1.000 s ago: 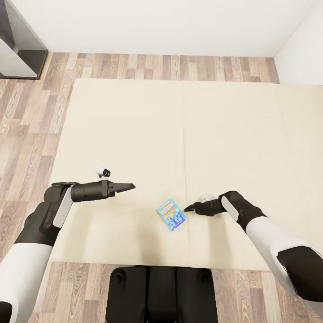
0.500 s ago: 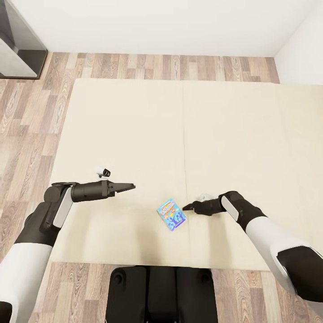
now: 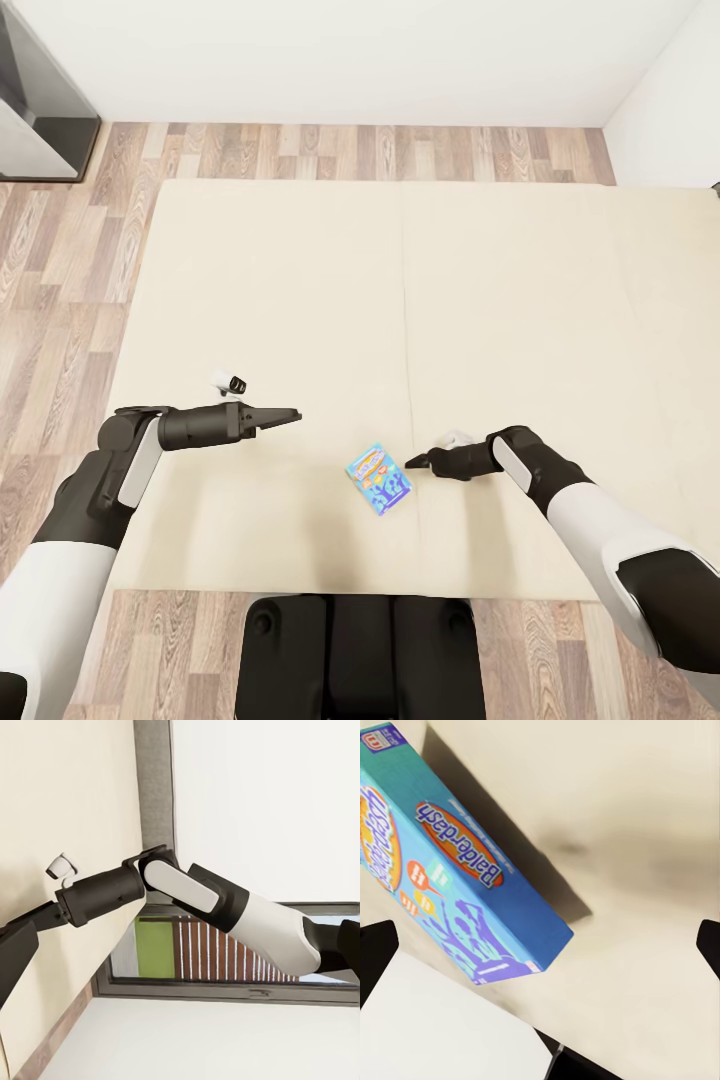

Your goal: Put all the toys in the child's room - the three board games (two on the bed and one on the table), the two jigsaw puzzles on the table, and the tennis ball on the table - inside the toy box on the table in the child's room.

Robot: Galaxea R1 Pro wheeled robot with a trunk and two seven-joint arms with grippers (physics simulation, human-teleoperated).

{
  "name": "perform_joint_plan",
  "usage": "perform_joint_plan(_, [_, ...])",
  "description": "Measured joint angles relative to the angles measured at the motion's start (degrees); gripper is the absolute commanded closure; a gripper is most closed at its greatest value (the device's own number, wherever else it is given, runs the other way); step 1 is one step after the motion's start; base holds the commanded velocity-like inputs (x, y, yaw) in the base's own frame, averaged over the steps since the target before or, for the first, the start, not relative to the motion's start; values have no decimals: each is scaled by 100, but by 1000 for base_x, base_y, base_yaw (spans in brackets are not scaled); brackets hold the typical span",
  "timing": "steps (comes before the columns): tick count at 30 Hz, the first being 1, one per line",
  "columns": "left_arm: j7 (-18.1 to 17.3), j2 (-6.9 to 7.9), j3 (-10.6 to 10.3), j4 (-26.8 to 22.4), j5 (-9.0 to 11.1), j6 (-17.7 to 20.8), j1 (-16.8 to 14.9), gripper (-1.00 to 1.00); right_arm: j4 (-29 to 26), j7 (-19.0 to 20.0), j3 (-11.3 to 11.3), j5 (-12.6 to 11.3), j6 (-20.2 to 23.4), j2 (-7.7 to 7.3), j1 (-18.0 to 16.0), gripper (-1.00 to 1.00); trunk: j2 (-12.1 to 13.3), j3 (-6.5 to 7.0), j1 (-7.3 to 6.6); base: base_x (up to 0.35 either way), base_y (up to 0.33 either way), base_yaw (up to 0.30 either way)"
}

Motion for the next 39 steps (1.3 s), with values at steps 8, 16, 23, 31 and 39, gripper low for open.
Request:
perform_joint_plan(8, [0, 5, 3, 0, 2, 0, 1, -100, 0, 2, 0, 0, -4, 11, 0, -100, 0, 1, 0, 0, 12, -3])
perform_joint_plan(16, [0, 7, 3, 0, 0, 0, 0, -100, 0, 3, 0, 0, -4, 13, 0, -100, 0, 1, 0, 0, 30, 0])
perform_joint_plan(23, [0, 7, 4, 0, 2, 3, 0, -100, 0, 10, 0, 1, -4, 14, 0, -100, 0, 1, 0, 0, 20, 0])
perform_joint_plan(31, [0, 1, -2, -1, 2, 2, 0, -100, 0, 11, 0, 1, -4, 3, 0, -100, 0, 1, 0, 0, 93, 0])
perform_joint_plan(39, [1, 0, 0, -1, 2, 3, 0, -100, 0, 11, 0, 1, -5, 5, 0, -100, 0, 1, 0, 0, 49, 0])
